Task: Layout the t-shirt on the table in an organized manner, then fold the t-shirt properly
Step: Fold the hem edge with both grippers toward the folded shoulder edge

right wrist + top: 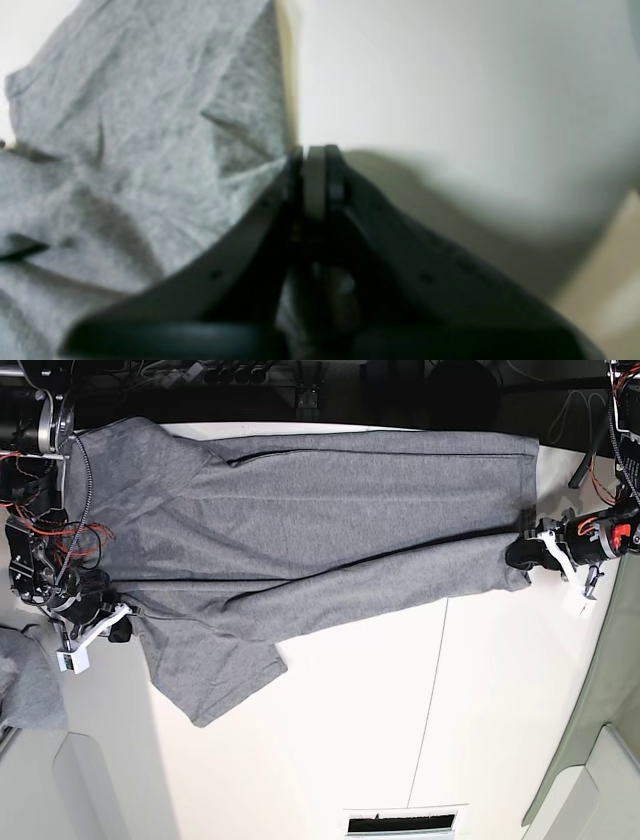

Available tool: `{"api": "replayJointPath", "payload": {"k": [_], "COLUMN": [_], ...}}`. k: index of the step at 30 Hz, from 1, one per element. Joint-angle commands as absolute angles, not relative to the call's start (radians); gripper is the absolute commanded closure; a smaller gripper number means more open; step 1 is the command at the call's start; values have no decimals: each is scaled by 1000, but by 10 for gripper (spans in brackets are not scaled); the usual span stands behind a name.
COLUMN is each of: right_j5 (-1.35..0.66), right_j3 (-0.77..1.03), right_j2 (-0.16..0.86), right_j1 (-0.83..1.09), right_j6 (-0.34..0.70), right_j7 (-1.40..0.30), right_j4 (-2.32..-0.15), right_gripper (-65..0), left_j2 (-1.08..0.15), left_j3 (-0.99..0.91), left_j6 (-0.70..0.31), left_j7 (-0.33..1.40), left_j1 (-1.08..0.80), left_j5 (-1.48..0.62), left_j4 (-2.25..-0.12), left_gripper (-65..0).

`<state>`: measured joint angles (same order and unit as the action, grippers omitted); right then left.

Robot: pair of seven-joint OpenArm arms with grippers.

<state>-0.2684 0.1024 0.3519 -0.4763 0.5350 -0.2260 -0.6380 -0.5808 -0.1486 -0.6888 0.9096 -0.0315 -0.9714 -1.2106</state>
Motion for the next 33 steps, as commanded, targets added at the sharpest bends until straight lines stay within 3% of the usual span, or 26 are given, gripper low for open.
{"api": "replayJointPath", "payload": {"k": [1, 6, 16, 21, 26, 30, 33], "right_j5": [-286, -407, -667, -725, -719, -611, -552], "right_j3": [113, 159, 318, 379, 387, 383, 375], "right_j2": [369, 407, 516, 520, 497, 466, 438], "right_j1": [-500, -418, -75, 70, 59, -17, -106], "right_j6": [540, 554, 569, 576, 572, 562, 515], "right_j7": [-225, -417, -581, -585, -523, -467, -462], "right_j4": [-680, -869, -1299, -1398, -1396, -1391, -1348], "right_gripper": [0, 0, 0, 0, 0, -284, -312], "left_j2": [-618, -682, -757, -759, -759, -759, -759], "left_j3": [-155, -155, -157, -157, -157, -157, -157], "left_j6": [-698, -698, -698, -698, -698, -698, -698], "left_j7": [907, 993, 1022, 1022, 1016, 1007, 1007], "left_j1": [-20, -37, -150, -210, -221, -222, -222], "left_j5": [-1031, -1150, -1168, -1171, -1171, -1170, -1167], "left_j4": [-1251, -1415, -1524, -1524, -1524, -1524, -1524], "left_gripper": [0, 0, 0, 0, 0, 0, 0]}}
